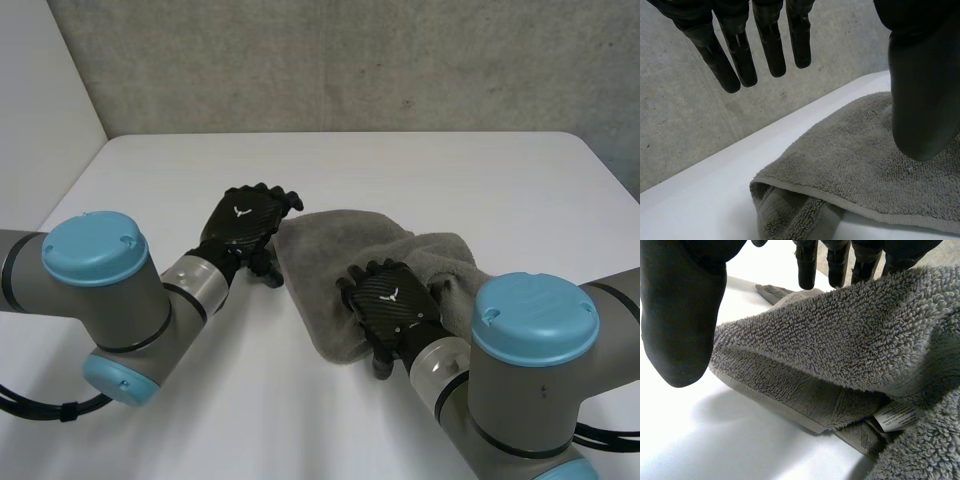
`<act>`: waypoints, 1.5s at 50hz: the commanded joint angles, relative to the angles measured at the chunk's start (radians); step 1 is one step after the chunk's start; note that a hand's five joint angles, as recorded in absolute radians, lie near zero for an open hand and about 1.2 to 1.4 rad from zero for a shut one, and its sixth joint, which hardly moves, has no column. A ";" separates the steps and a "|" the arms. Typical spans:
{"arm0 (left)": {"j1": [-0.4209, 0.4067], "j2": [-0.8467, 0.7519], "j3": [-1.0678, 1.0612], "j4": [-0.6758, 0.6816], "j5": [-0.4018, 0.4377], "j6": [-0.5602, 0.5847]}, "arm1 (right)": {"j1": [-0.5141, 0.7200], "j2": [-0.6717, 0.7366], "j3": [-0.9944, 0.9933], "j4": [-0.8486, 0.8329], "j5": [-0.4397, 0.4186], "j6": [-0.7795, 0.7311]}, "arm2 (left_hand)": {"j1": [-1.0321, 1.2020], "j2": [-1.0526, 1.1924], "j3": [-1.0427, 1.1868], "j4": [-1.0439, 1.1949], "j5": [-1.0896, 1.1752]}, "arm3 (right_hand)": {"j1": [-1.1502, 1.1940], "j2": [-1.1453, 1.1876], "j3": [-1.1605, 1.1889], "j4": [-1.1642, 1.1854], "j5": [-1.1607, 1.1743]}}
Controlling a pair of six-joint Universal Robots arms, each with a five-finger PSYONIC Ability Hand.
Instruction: Fold the towel.
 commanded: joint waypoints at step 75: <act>-0.034 -0.102 0.009 0.002 0.002 0.082 | -0.035 -0.342 -0.054 0.171 -0.124 -0.021 | -0.230 -0.224 -0.230 -0.227 -0.412 | 1.168 1.161 1.161 1.151 1.164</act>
